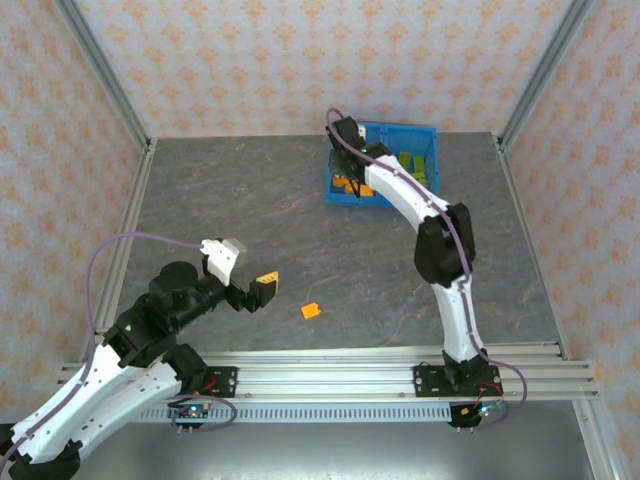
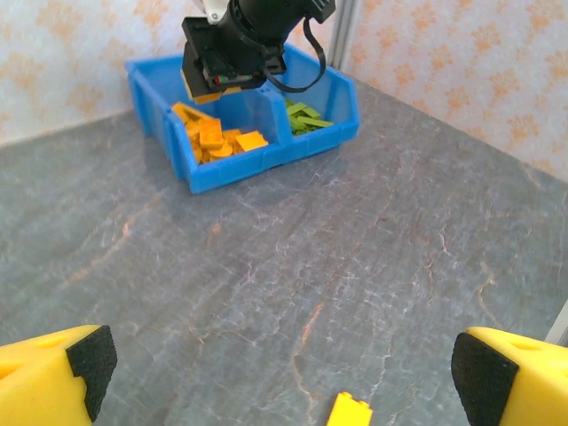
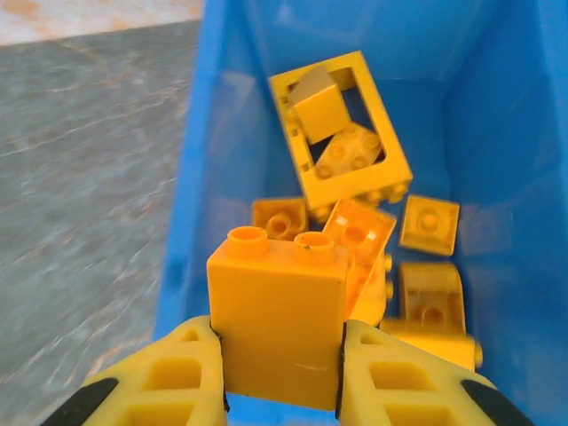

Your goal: Sort the legos into containers by color

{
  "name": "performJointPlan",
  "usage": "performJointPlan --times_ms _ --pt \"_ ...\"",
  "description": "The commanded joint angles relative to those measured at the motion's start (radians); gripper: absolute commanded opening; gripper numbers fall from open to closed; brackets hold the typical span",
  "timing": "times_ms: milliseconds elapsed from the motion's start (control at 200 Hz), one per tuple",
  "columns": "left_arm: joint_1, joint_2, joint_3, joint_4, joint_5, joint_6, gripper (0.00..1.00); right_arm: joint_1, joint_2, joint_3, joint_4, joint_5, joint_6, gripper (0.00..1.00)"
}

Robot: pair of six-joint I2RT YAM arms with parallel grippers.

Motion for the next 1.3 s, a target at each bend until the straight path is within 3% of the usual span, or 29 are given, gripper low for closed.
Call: performJointPlan --times_ms 0,120,200,300,435,561,706,831,936,1091,1296 --pt "-0.004 0.004 0.046 -0.033 -0.062 -0.156 1.0 -0.036 0.142 0.221 -0.127 -0.004 -0.001 0.26" --pt "-0.003 -0.011 0.063 -0.09 -0.092 -0.157 1.0 -0.064 0.277 0.425 -0.171 -0.099 0.001 0.31" --pt "-0.004 -0.022 0.065 -0.104 -0.091 -0.151 1.0 -0.066 0.307 0.491 -0.173 -0.155 -0.026 0.42" --pt "-0.003 -0.016 0.057 -0.104 -0.058 -0.131 1.0 -0.065 0.288 0.527 -0.2 -0.156 -0.037 0.57" --pt "-0.004 0.014 0.054 -0.095 0.013 -0.088 1.0 -0.066 0.181 0.459 -0.226 -0.146 -0.051 0.59" --pt "-0.003 0.037 0.06 -0.111 0.088 0.049 1.0 -0.056 0.007 0.262 -0.23 -0.181 -0.07 0.59" --pt "-0.004 0.026 0.049 -0.157 0.182 0.303 1.0 -0.001 -0.289 -0.126 -0.159 -0.219 -0.129 0.62" --pt "-0.004 -0.01 0.031 -0.208 0.224 0.518 1.0 0.107 -0.551 -0.46 -0.106 -0.232 -0.134 0.72" --pt "-0.004 -0.04 0.014 -0.257 0.235 0.654 1.0 0.22 -0.695 -0.676 -0.08 -0.228 -0.031 0.79" --pt "-0.004 -0.072 -0.003 -0.318 0.252 0.753 1.0 0.417 -0.77 -0.874 -0.043 -0.228 0.161 0.88" --pt "-0.003 -0.082 -0.02 -0.364 0.321 0.845 1.0 0.595 -0.671 -0.9 -0.057 -0.204 0.254 0.93"
